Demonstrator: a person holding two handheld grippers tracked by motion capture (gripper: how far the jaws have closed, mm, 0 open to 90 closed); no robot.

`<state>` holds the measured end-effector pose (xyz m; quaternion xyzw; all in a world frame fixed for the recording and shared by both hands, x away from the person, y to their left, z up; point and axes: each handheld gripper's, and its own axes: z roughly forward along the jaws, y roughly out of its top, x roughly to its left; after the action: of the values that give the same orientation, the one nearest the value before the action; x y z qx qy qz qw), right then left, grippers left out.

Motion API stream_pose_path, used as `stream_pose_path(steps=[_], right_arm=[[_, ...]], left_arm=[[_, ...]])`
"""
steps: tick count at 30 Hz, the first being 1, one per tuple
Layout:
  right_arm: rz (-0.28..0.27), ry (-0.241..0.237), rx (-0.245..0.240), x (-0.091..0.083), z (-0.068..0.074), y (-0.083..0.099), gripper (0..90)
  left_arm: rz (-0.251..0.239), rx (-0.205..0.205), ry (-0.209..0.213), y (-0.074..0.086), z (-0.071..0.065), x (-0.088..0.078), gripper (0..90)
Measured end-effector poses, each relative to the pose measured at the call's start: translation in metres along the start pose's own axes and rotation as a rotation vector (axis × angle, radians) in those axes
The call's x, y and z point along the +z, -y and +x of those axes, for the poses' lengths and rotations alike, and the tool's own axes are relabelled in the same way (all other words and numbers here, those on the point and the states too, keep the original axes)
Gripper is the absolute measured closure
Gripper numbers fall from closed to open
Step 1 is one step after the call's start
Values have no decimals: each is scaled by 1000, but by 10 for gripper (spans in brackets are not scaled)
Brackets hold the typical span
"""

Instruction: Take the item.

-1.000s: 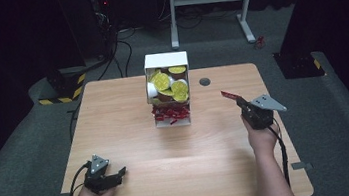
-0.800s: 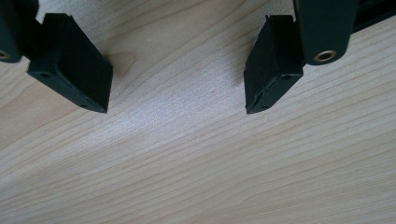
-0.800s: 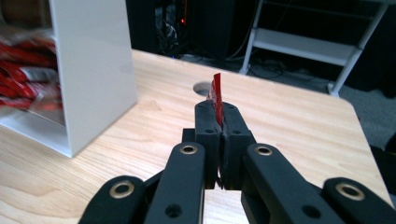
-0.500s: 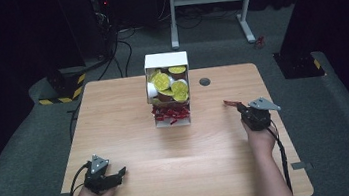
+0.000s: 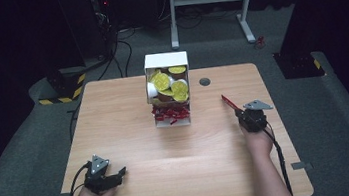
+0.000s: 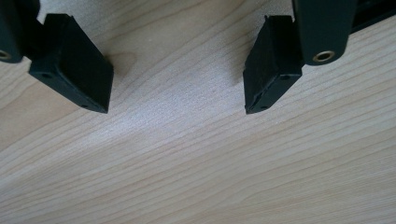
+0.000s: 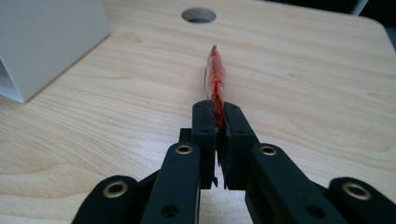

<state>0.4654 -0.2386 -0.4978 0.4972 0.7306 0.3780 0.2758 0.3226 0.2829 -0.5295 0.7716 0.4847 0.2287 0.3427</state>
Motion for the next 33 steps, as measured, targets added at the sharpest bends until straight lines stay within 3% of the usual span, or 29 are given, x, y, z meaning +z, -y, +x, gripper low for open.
stream_pose_path(steps=[7,12,33], right_arm=[[44,5,-16,6,-1,3,847],[58,-4,9,8,0,3,793],[8,-45,51,1,11,-8,528]], left_arm=[[0,1,1,0,0,0,247],[0,0,1,0,0,0,247],[-3,4,-1,0,-1,0,249]])
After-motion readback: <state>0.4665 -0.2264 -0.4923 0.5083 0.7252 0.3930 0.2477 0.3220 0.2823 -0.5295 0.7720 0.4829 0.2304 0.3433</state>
